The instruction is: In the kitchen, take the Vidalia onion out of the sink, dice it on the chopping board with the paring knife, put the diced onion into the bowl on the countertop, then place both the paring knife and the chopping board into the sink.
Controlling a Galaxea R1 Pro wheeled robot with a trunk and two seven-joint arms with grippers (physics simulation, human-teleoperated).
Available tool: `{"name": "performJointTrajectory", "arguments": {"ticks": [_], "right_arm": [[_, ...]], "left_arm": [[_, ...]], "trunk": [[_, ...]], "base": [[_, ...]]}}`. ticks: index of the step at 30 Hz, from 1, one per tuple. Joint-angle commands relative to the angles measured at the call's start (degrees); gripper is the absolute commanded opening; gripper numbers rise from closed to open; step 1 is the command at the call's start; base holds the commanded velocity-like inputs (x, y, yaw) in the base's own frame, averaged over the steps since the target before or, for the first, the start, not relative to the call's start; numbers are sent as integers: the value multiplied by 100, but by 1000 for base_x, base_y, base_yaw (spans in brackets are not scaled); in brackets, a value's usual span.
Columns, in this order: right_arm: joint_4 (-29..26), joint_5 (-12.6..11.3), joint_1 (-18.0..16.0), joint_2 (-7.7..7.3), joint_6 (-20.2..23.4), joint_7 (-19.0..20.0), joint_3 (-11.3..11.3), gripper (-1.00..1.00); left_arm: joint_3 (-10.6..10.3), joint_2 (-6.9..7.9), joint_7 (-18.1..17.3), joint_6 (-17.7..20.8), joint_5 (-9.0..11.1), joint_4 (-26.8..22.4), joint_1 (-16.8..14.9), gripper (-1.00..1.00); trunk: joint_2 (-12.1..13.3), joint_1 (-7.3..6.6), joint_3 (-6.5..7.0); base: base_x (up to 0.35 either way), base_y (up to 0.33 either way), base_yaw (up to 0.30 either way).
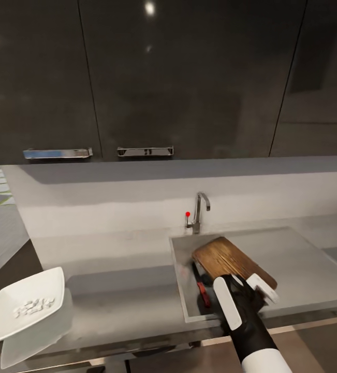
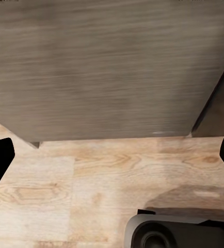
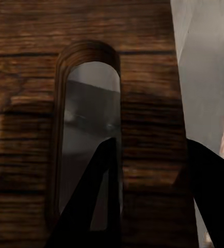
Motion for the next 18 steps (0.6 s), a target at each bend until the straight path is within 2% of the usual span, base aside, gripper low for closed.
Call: {"name": "performJointTrajectory", "arguments": {"ticks": [1, 8, 12, 16, 18], "right_arm": [[-84, -110, -4, 0, 1, -189, 21, -100], [-400, -272, -8, 0, -90, -938, 246, -100], [-406, -283, -8, 0, -96, -1059, 268, -100], [-406, -295, -8, 0, -96, -1072, 271, -100], [-406, -377, -8, 0, -96, -1073, 271, -100]], "left_arm": [[-50, 7, 16, -8, 59, -9, 3, 100], [-50, 7, 16, -8, 60, -10, 3, 100], [-50, 7, 16, -5, 60, -3, 3, 100], [-50, 7, 16, -5, 60, -2, 3, 100], [-50, 7, 16, -7, 60, -2, 3, 100]], "trunk": [[-3, 3, -1], [-3, 3, -1], [-3, 3, -1], [-3, 3, -11], [-3, 3, -25]], "base": [[111, 32, 0], [229, 139, 0], [201, 140, 0], [28, 20, 0], [7, 5, 0]]}}
